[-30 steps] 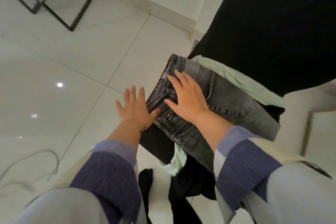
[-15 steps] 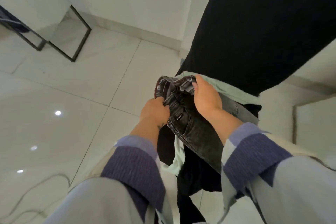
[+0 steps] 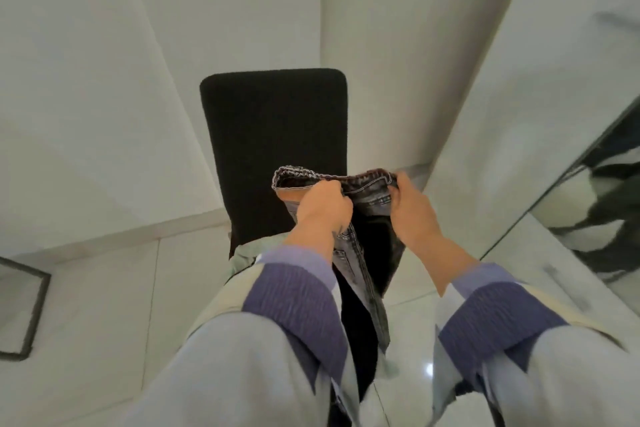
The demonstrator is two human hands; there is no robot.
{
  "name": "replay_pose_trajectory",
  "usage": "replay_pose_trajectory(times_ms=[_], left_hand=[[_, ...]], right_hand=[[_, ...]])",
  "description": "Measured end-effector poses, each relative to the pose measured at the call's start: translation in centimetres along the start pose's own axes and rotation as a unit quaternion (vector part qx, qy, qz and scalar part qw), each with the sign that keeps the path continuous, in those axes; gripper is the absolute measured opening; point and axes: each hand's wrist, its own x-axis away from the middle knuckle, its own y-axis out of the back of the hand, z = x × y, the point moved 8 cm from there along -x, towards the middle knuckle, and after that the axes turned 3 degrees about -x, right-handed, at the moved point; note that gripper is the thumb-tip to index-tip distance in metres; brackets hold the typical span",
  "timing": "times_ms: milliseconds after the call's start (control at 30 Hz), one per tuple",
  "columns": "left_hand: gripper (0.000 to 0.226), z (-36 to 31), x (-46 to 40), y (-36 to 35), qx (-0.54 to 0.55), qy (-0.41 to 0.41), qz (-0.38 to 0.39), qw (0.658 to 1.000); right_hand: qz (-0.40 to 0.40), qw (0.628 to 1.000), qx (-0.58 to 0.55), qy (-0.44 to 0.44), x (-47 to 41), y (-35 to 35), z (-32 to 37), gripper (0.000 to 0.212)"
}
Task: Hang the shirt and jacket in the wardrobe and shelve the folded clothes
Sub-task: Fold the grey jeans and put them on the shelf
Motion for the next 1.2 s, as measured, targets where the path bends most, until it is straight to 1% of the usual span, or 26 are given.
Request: replay_pose_trajectory(times_ms=[67,167,267,400,500,600,733,800,867,933,1000,1067,1133,1200], left_hand=[[0.028,-5.1,0.2,1.2,0.000,-0.049,-0.019,0.999],[0.029,-11.9,0.5,3.1,0.022,-0.090,-0.044,0.995],[0.027,-18.7,1.2,5.7,0.065,-0.124,-0.078,0.987],[0.024,-27.7,2.7,9.9,0.089,-0.181,-0.145,0.969],[0.025,-33.5,4.2,11.6,0.092,-0.214,-0.172,0.957],[0.024,-38.1,5.8,11.5,0.088,-0.248,-0.176,0.949],[0.024,-42.4,7.6,10.8,0.099,-0.280,-0.184,0.937],[0.022,-44.5,8.4,10.1,0.112,-0.297,-0.173,0.932],[0.019,-46.6,9.7,9.5,0.136,-0.319,-0.160,0.924],[0.021,-48.8,11.0,9.2,0.160,-0.338,-0.158,0.914],[0.026,-50.3,11.9,9.4,0.174,-0.338,-0.157,0.911],[0.028,-51.0,12.2,9.5,0.207,-0.326,-0.122,0.914],[0.029,-51.2,12.3,9.6,0.240,-0.317,-0.088,0.913],[0.027,-51.2,12.4,9.9,0.248,-0.323,-0.083,0.910]], right_hand=[[-0.039,0.999,-0.010,-0.007,0.2,5.1,-0.5,0.013],[-0.110,0.994,-0.019,0.007,0.4,12.9,-0.5,0.017],[-0.166,0.986,-0.015,0.026,0.6,20.7,-0.2,0.018],[-0.263,0.964,-0.016,0.020,1.8,32.0,-0.9,0.019],[-0.320,0.947,-0.015,0.017,3.4,39.5,-1.8,0.023],[-0.349,0.937,0.011,0.021,5.0,44.9,-2.6,0.027],[-0.377,0.926,0.018,0.005,6.9,49.2,-4.1,0.027],[-0.382,0.924,-0.011,0.000,7.6,50.0,-4.5,0.026],[-0.365,0.930,-0.051,0.002,7.6,49.7,-4.5,0.025],[-0.339,0.937,-0.090,0.003,7.3,48.9,-4.3,0.025],[-0.320,0.936,-0.146,0.003,7.3,48.3,-4.3,0.026],[-0.302,0.930,-0.207,-0.001,7.5,48.1,-4.3,0.026],[-0.254,0.931,-0.264,-0.005,7.8,47.9,-4.1,0.022],[-0.195,0.932,-0.304,0.000,7.9,47.6,-3.7,0.016]])
